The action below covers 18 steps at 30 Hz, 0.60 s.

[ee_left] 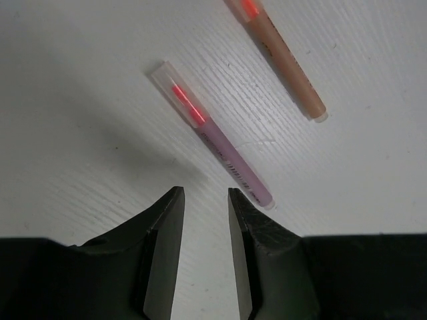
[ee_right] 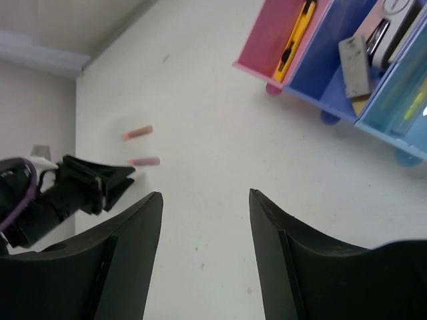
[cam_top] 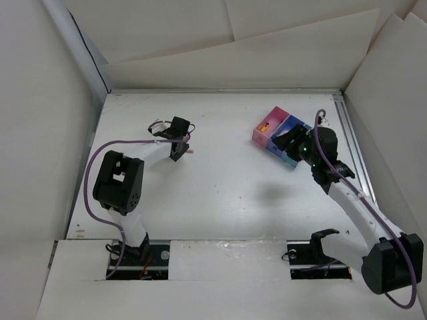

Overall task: Sort the stationery into containers
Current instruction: Pick up the pen from the center of the board.

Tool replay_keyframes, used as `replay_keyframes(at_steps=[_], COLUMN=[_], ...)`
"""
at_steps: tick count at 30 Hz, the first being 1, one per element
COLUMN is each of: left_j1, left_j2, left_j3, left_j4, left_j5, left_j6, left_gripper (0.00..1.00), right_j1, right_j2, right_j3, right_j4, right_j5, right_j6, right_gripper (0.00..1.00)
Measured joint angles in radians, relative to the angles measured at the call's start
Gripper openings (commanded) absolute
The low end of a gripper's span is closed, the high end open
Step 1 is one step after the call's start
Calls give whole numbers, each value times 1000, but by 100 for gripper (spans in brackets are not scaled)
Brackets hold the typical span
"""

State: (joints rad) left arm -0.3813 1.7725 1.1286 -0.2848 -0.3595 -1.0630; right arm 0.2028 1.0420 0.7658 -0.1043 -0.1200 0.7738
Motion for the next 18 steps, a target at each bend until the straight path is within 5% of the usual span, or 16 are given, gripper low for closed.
replay_keyframes(at_steps=[4, 18], left_j1=[0, 69], left_j2=[0, 58], left_j3=[-3, 2], left_j4=[11, 62], left_j5=[26, 125], left_j6=[-69, -195], left_gripper=[36, 36], right_j1=[67, 133], right_j2=[18, 28], right_j3=[-10, -10], right_j4=[0, 4], right_j5=[21, 58], right_j6=[-12, -36], right_gripper=[61, 61])
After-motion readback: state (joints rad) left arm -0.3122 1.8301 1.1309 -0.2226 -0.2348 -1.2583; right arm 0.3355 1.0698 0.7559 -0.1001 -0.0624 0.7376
